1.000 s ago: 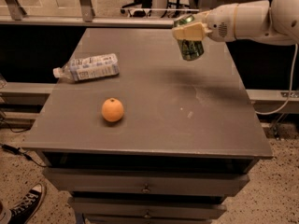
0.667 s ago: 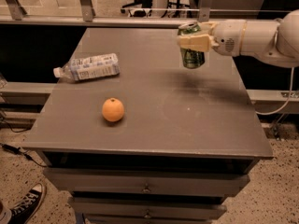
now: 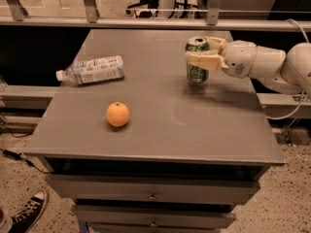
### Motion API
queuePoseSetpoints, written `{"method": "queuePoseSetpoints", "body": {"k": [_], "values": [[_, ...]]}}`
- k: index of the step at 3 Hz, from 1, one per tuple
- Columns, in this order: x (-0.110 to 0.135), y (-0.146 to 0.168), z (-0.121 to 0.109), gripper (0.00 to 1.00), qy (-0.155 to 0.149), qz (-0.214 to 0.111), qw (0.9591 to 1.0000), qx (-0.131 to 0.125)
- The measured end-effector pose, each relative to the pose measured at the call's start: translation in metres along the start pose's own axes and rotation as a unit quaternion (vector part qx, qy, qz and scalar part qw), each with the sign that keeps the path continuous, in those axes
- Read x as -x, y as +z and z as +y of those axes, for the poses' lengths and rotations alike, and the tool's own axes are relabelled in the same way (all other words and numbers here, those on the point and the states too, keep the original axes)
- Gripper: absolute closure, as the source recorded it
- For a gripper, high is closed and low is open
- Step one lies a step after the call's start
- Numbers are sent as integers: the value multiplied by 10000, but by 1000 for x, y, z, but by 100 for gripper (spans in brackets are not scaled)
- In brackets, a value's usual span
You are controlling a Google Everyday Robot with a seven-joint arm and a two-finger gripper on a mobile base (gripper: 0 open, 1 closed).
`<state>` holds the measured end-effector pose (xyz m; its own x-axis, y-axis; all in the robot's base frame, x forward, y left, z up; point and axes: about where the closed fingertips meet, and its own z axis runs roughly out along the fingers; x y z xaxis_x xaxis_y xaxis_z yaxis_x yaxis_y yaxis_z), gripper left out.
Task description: Place green can upright
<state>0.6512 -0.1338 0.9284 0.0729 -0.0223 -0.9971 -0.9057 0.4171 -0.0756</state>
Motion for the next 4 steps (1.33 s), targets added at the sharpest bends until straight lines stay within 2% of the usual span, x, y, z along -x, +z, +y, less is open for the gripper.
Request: {"method": "queuePoseSetpoints", "body": {"k": [1, 2, 3, 4], "values": [[-12, -4, 7, 60, -119, -194, 9996, 177], [-21, -8, 12, 37, -177, -253, 9991, 282], [-28, -12, 15, 15, -167, -243, 9991, 305], [-33, -28, 13, 0, -151, -54, 9996, 249]]}}
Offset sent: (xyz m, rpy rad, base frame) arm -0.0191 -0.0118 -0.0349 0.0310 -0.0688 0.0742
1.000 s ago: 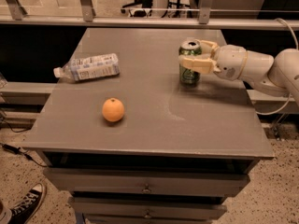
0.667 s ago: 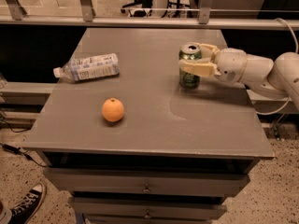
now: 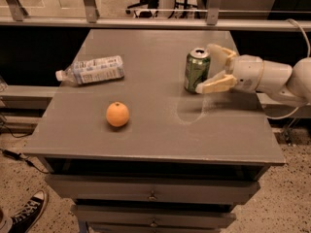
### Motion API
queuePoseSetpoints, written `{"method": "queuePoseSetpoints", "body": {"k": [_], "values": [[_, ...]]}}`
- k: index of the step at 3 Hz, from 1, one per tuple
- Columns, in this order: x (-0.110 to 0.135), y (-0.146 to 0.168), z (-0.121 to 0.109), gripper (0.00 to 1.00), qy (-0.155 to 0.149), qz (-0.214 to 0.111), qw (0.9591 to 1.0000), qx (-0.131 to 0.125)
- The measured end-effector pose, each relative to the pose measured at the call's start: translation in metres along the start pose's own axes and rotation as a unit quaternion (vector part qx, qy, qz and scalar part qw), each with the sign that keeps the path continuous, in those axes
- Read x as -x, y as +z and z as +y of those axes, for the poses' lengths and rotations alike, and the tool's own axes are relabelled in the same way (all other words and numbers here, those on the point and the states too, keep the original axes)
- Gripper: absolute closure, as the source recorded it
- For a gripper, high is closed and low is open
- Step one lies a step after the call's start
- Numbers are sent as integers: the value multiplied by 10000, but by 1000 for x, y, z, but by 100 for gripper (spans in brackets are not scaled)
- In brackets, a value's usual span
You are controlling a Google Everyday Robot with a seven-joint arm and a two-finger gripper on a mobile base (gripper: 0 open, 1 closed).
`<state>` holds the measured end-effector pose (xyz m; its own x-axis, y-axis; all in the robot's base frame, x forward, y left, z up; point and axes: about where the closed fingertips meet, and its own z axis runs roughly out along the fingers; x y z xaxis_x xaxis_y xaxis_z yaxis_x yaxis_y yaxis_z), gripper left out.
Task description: Place green can upright
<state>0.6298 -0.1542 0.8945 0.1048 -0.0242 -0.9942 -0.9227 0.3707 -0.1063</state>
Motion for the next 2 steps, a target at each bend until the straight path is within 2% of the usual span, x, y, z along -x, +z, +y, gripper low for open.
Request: {"method": "queuePoseSetpoints", "body": {"k": [1, 2], "values": [[4, -19, -3, 0, -112, 323, 9994, -73], [24, -64, -12, 0, -232, 848, 9953, -413]]}}
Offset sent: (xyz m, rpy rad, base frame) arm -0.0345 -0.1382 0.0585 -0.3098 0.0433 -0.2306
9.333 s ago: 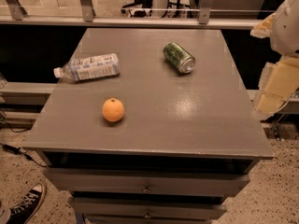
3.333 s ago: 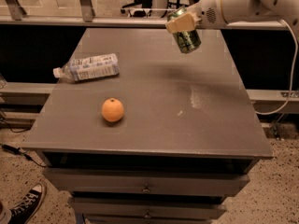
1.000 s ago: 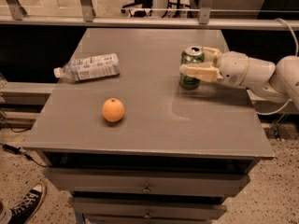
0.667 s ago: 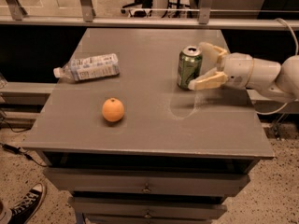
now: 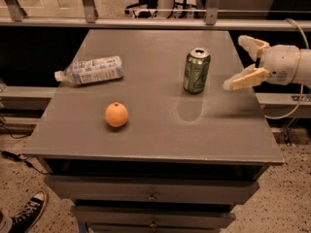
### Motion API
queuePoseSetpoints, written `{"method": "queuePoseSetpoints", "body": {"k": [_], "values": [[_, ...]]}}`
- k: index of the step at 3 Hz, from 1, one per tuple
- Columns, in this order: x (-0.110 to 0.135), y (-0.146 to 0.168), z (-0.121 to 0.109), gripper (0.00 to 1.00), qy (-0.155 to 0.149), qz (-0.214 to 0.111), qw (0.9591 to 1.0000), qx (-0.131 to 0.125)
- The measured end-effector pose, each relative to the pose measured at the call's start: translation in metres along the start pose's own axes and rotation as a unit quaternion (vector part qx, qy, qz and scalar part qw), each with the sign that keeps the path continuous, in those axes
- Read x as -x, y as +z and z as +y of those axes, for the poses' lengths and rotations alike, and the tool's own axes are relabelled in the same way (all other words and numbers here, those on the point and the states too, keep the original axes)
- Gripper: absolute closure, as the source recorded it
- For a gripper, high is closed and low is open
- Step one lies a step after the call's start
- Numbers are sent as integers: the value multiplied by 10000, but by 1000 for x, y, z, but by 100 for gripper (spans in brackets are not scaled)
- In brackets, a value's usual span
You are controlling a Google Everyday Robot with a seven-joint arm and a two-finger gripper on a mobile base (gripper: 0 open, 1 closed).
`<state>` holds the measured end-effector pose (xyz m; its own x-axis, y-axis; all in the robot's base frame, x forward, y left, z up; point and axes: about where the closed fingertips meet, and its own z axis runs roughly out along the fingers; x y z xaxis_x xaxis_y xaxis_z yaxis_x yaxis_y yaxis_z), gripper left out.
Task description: Place green can upright
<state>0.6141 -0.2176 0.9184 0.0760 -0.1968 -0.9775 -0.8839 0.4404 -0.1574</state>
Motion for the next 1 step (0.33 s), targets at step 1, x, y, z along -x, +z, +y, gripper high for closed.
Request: {"method": "queuePoseSetpoints", "body": {"k": [1], "values": [[2, -8, -3, 0, -12, 103, 9999, -58]]}}
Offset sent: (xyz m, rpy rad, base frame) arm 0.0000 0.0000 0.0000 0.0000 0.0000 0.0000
